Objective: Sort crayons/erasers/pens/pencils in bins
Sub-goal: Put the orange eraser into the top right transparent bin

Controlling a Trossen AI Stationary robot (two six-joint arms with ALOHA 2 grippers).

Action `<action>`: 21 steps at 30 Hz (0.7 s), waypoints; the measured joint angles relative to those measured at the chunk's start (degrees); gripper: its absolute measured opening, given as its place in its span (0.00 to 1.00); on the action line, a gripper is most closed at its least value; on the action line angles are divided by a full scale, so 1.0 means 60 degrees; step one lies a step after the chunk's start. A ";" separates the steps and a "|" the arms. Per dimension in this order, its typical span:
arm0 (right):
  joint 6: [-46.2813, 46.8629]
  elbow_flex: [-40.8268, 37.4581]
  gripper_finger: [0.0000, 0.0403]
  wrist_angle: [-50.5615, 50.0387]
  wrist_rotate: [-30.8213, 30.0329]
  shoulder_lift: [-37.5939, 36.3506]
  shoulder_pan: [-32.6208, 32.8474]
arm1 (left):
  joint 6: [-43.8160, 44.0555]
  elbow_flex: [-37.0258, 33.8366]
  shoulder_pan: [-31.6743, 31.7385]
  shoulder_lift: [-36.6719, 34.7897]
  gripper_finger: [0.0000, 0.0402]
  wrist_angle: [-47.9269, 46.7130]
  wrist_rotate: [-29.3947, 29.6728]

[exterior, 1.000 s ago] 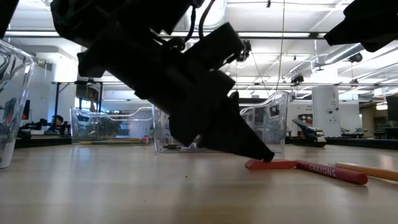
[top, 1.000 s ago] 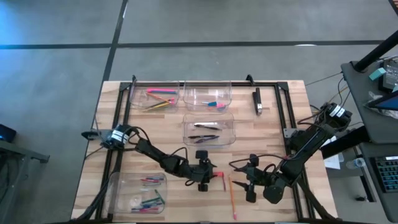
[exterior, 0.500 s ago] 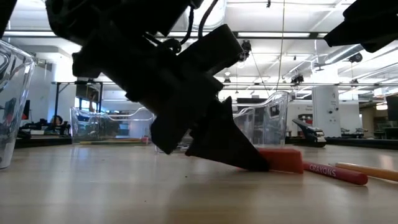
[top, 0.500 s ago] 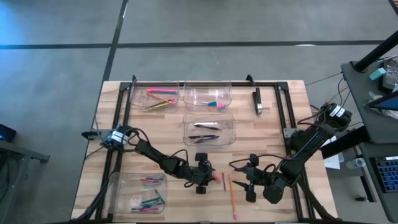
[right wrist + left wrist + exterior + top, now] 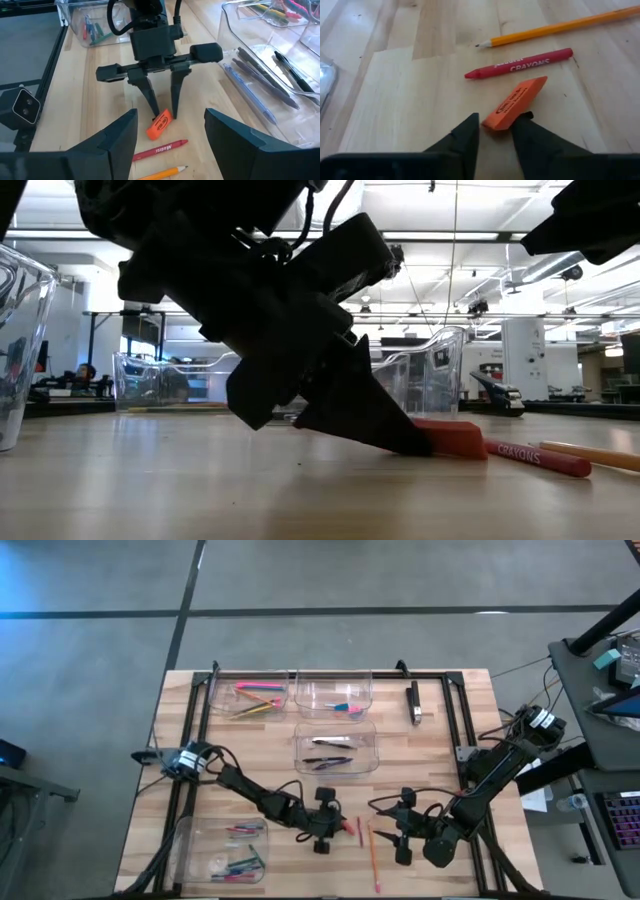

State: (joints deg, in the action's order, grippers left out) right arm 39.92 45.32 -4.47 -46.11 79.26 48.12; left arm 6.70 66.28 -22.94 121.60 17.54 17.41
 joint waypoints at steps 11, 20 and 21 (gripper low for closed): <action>-0.0004 0.0000 0.54 -0.0005 0.0000 0.0004 0.0000 | -0.0386 0.0025 0.0012 -0.0339 0.01 -0.0550 -0.0578; 0.0000 -0.0041 0.54 -0.0019 -0.0013 0.0007 0.0000 | -0.0726 0.0035 -0.0374 -0.2928 0.00 -0.2471 0.0649; 0.0000 -0.0044 0.54 -0.0004 -0.0018 0.0007 0.0000 | -0.1027 0.0007 -0.0438 -0.3184 0.00 -0.2724 0.0993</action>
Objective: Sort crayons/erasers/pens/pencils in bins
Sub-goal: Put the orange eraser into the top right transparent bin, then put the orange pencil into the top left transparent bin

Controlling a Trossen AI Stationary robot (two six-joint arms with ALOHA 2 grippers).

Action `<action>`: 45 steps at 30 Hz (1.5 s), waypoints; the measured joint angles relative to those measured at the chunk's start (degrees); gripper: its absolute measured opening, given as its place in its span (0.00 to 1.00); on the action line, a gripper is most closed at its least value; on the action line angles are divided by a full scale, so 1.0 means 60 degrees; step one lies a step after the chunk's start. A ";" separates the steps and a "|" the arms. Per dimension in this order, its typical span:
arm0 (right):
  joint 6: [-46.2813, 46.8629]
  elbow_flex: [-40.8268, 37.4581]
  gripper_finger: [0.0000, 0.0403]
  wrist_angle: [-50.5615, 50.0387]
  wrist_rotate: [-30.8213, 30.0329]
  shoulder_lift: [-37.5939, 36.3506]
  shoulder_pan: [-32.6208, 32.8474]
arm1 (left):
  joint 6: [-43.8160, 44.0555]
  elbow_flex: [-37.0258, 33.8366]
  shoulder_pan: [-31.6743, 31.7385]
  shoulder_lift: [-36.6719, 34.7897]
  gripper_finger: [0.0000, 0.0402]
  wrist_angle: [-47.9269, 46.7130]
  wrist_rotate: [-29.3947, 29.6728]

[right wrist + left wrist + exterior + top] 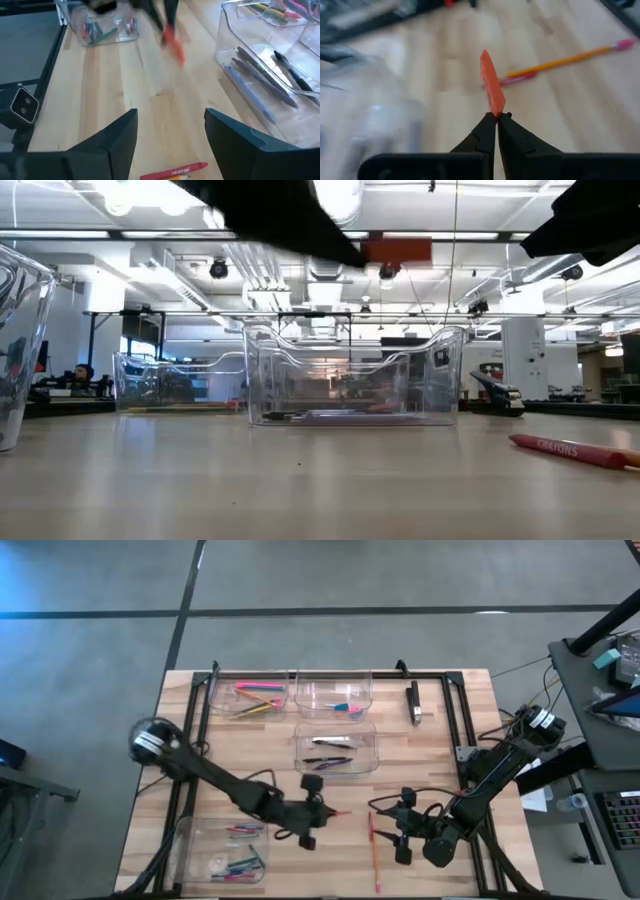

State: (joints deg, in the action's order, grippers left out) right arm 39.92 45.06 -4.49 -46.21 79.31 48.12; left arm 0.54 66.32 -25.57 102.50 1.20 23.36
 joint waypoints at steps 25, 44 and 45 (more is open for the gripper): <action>-0.0765 -0.0047 0.54 0.0033 -0.0317 0.0000 -0.0187 | -0.1439 0.0323 0.7922 -0.1962 0.12 -0.2363 -0.1882; 0.1020 -0.0058 0.54 0.0045 0.1136 -0.0004 -0.0565 | -0.0724 -0.0751 0.4221 -0.4775 0.33 0.0480 -0.2327; 0.1309 -0.0058 0.54 0.0032 0.1397 0.0001 -0.0565 | -0.0742 -0.1065 0.3652 -0.4943 0.32 0.1053 -0.1995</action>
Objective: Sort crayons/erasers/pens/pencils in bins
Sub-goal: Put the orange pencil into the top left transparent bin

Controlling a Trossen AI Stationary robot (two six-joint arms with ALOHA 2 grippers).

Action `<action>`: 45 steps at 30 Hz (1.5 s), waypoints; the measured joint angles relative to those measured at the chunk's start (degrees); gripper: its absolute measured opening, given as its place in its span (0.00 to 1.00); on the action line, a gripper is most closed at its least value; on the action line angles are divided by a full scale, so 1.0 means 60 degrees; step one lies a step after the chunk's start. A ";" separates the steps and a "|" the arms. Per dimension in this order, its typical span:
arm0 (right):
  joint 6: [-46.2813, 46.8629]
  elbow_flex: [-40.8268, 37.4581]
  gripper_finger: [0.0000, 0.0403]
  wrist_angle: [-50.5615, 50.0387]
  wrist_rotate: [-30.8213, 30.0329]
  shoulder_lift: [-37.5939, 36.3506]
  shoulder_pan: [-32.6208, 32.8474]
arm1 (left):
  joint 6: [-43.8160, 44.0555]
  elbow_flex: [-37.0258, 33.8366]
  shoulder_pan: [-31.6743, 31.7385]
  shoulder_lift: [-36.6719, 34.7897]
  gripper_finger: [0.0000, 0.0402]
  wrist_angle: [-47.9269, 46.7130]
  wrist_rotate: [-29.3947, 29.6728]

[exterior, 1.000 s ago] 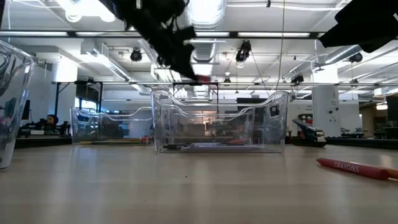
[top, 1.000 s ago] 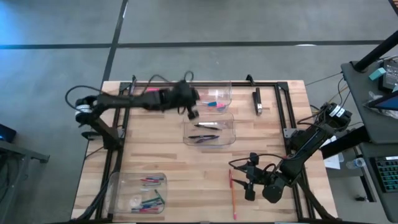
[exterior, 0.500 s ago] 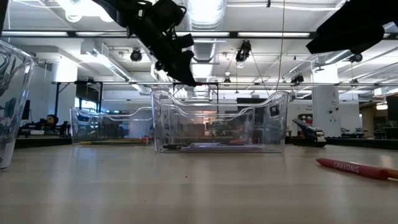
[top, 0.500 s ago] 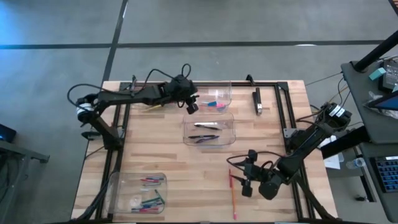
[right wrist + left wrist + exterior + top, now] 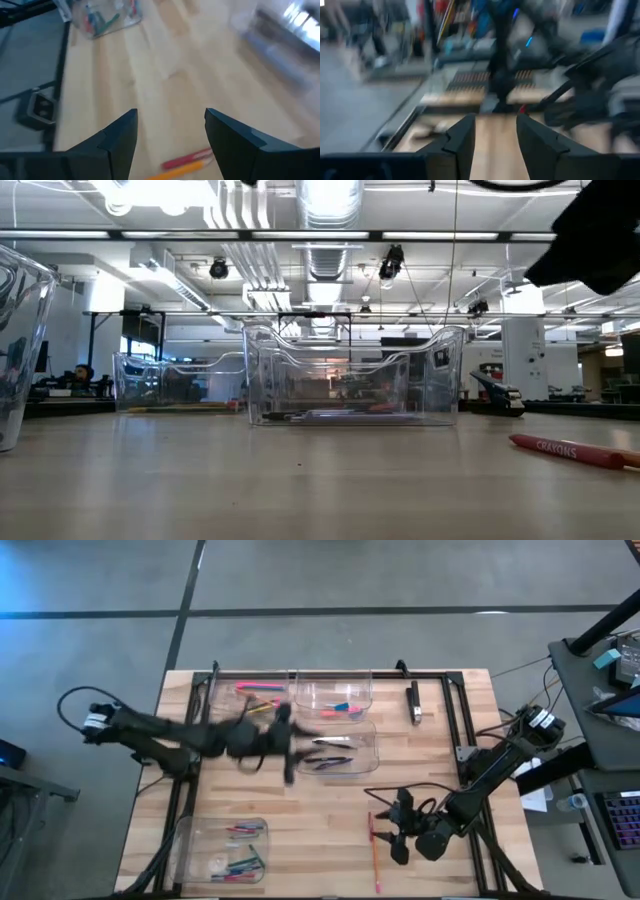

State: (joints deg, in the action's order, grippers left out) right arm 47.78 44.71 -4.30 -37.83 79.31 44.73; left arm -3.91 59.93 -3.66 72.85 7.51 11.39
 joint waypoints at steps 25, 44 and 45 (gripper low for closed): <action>0.4519 0.4076 0.54 -0.5135 0.2876 0.3700 0.0063 | -0.2668 -0.3157 -0.4613 0.1121 0.31 0.8301 0.4195; 0.5921 0.5966 0.54 -0.6576 0.4917 0.5671 0.0793 | -0.2657 -0.3157 -0.4573 0.1113 0.31 0.8229 0.4187; 0.6074 0.5942 0.54 -0.6723 0.5020 0.5604 0.0857 | -0.2654 -0.3156 -0.4573 0.1113 0.31 0.8228 0.4187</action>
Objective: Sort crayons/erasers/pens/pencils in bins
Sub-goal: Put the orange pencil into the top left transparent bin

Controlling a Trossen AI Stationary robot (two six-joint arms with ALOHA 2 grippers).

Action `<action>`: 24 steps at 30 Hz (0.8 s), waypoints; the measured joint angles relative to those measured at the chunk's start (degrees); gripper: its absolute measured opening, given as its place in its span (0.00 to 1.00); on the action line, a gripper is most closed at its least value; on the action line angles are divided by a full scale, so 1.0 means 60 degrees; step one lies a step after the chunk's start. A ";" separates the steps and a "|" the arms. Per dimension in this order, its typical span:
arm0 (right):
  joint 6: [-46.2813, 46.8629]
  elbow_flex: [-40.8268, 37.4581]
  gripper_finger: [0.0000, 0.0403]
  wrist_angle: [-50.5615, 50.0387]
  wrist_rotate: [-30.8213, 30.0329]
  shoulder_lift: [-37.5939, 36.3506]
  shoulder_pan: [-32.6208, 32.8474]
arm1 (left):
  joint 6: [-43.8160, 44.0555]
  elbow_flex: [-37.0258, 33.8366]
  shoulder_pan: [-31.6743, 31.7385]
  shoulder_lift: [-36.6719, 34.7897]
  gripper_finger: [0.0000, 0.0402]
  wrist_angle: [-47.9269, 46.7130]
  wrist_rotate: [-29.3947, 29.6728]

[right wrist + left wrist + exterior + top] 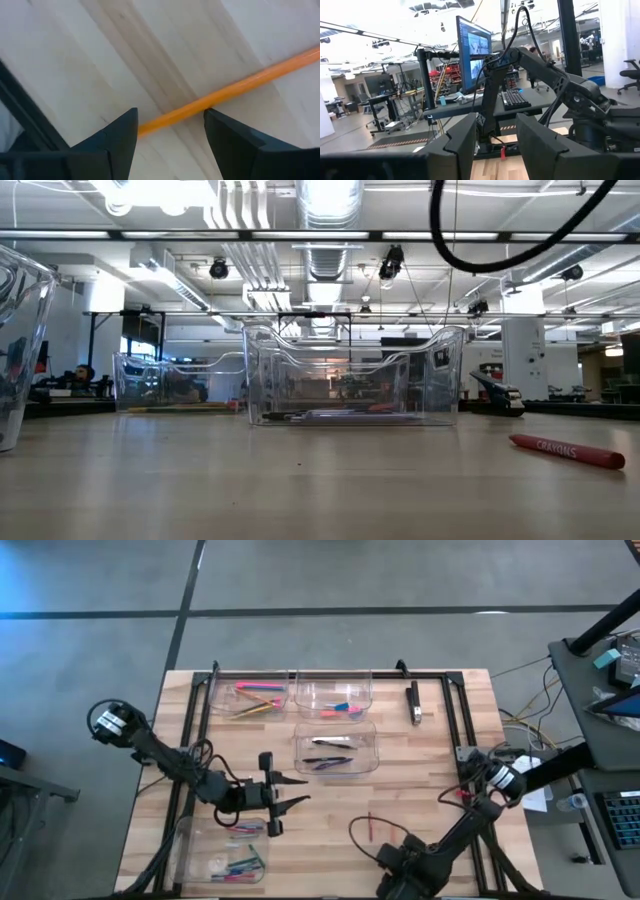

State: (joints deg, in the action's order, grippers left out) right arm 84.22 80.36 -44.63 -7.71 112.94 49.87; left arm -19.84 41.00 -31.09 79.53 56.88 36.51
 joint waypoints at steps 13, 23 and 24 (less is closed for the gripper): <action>0.1859 -0.0048 0.54 -0.0350 0.0933 -0.0163 0.0417 | 0.0008 -0.0015 0.0000 0.0007 0.31 -0.0086 -0.0004; 0.2292 -0.0021 0.54 -0.0277 0.0914 -0.0160 0.0520 | 0.0276 -0.0019 -0.0007 0.0007 0.31 -0.0079 -0.0007; 0.2253 -0.0054 0.54 -0.0276 0.0811 -0.0163 0.0524 | 0.0322 -0.0019 -0.0007 0.0007 0.31 -0.0079 -0.0007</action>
State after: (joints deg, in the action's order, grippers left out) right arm 97.74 80.04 -46.29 -2.84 111.96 53.01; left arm -17.91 40.88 -31.14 79.57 56.40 36.47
